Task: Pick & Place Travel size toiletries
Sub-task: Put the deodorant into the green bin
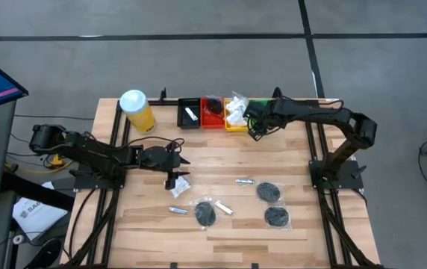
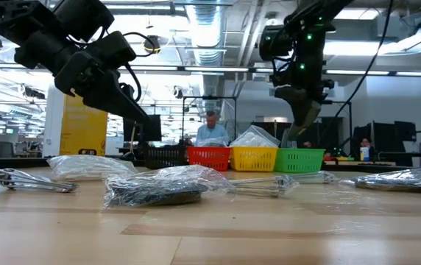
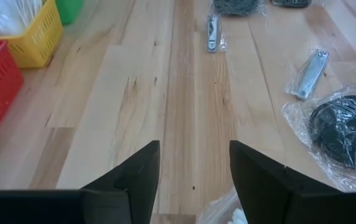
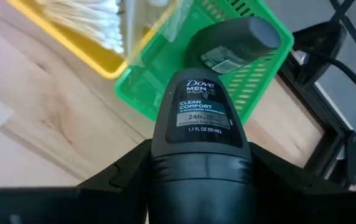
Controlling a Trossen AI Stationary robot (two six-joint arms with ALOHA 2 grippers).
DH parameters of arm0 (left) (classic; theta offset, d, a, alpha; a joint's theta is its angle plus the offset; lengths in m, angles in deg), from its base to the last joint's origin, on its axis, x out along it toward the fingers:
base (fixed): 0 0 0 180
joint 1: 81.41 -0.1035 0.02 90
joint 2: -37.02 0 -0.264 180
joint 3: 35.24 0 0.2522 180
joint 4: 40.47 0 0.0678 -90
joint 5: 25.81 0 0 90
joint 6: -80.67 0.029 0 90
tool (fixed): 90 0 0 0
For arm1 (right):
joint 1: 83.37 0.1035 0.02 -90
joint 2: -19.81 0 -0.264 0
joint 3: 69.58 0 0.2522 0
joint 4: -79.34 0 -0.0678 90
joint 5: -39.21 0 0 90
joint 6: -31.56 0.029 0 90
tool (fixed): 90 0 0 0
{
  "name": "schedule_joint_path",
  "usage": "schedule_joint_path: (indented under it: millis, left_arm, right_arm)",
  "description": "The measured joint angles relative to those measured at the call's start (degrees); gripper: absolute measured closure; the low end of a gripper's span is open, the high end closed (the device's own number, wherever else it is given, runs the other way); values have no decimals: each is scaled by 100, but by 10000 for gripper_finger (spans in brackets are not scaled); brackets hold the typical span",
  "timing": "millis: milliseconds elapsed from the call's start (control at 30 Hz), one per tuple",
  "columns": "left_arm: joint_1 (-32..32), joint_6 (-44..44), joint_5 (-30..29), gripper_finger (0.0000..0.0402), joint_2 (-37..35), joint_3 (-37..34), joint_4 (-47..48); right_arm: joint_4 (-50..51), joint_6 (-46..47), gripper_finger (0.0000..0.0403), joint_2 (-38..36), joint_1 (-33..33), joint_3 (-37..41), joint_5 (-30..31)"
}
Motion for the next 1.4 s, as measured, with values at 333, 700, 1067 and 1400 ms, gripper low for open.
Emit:
schedule_joint_path:
  millis: [333, 700, 1067, 1400]
  left_arm:
    - [0, 1, 2, 220, 2, 0, -19]
    - [0, 1, 2, 220, 2, 0, -60]
    - [0, 1, 4, 220, 2, 0, -60]
    - [2, 1, 5, 220, 2, 0, -58]
  right_arm:
    - [-381, -94, 208, 0, -332, 365, -181]
    - [-681, -164, 208, 2, -647, 474, -336]
    - [-912, -153, 175, 2, -682, 474, -437]
    - [-1207, -299, 185, 2, -682, 474, -433]
